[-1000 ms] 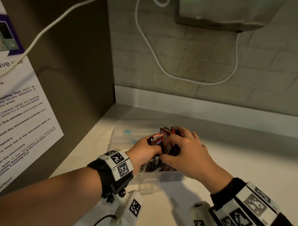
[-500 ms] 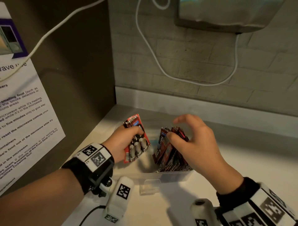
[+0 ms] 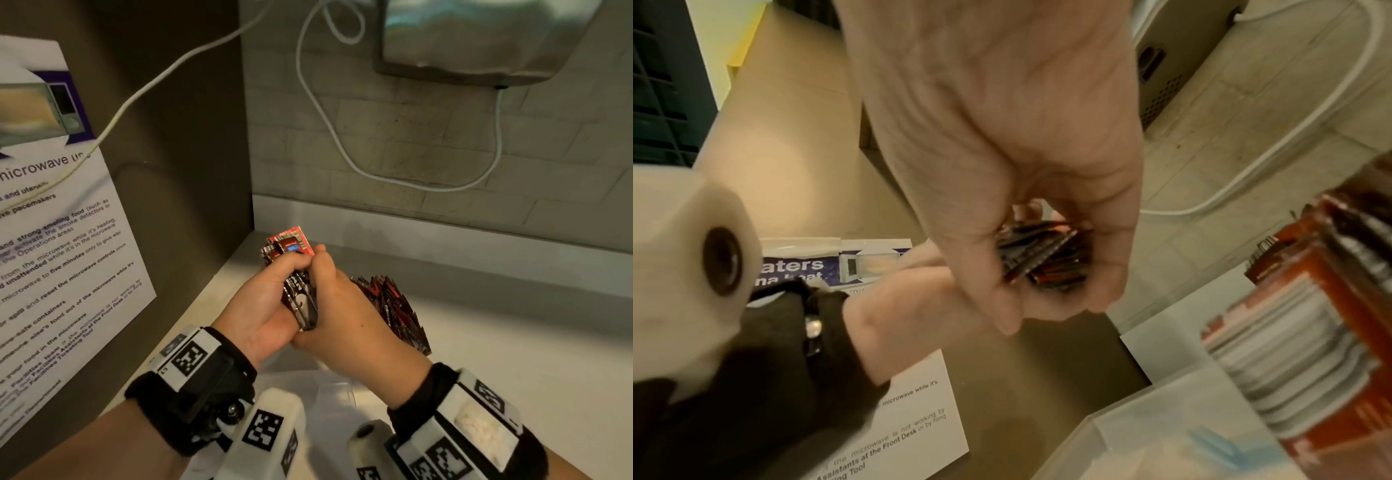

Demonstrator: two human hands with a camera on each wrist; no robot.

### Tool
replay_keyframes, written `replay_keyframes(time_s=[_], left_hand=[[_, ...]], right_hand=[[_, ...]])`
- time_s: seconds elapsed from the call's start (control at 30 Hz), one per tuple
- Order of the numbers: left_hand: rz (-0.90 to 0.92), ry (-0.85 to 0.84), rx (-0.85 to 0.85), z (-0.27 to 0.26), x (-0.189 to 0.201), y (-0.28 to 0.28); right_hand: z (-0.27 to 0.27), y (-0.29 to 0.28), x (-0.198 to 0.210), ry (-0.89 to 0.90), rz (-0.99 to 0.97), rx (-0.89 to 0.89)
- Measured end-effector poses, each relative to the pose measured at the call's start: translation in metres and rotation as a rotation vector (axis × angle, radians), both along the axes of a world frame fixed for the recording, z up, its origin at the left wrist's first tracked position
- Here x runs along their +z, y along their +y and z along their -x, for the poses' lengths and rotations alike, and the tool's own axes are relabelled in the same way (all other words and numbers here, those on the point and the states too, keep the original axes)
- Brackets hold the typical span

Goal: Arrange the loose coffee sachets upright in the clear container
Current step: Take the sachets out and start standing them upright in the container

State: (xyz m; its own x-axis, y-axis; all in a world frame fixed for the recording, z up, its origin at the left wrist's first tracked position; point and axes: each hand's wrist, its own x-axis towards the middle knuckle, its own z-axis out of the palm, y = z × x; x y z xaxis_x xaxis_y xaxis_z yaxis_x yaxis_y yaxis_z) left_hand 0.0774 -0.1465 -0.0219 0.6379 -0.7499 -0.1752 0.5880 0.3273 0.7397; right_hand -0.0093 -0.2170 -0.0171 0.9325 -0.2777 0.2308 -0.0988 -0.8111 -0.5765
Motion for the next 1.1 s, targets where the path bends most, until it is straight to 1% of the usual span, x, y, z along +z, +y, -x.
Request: replay_keyframes(time_s=[0.07,0.17,0.23,0.3,0.47,0.53,0.6,0.63,0.7,0.83,0.9,0.97,1.03,1.1], left_hand=[[0.030,-0.033,0.042,0.002,0.001,0.002],[0.057,-0.154,0.218,0.000,-0.002,0.003],[0.085,-0.205,0.279,0.000,-0.004,0.005],[0.110,-0.185,0.291,0.002,-0.001,0.006],[0.107,-0.153,0.301,-0.004,-0.008,0.008],[0.134,-0.130,0.275,-0.007,-0.012,0.012],[0.146,-0.114,0.211,-0.010,-0.015,0.016],[0.144,-0.119,0.181,-0.012,-0.017,0.018],[0.137,-0.137,0.170,-0.014,-0.020,0.021],[0.104,-0.111,0.258,-0.017,-0.023,0.020],[0.058,-0.113,0.280,-0.021,-0.026,0.021],[-0.055,-0.167,0.270,-0.024,-0.031,0.025],[-0.166,-0.211,0.222,-0.025,-0.040,0.028],[-0.226,-0.228,0.181,-0.023,-0.049,0.029]], right_hand=[[-0.001,-0.002,-0.004,-0.038,-0.053,0.000],[0.002,-0.005,-0.001,-0.062,-0.150,0.005],[0.001,-0.002,0.001,-0.052,-0.199,0.038],[-0.002,0.003,0.001,-0.035,-0.251,0.054],[-0.006,0.006,-0.005,-0.064,-0.343,0.050],[-0.010,0.009,-0.010,-0.077,-0.378,0.028],[-0.014,0.012,-0.015,-0.085,-0.426,-0.002],[-0.015,0.015,-0.017,-0.081,-0.446,-0.007],[-0.016,0.019,-0.017,-0.066,-0.460,-0.005],[-0.021,0.025,-0.023,-0.054,-0.545,-0.022],[-0.025,0.030,-0.031,-0.068,-0.600,-0.043],[-0.029,0.033,-0.040,-0.090,-0.624,-0.087],[-0.034,0.033,-0.046,-0.116,-0.607,-0.148],[-0.039,0.033,-0.052,-0.142,-0.578,-0.176]])
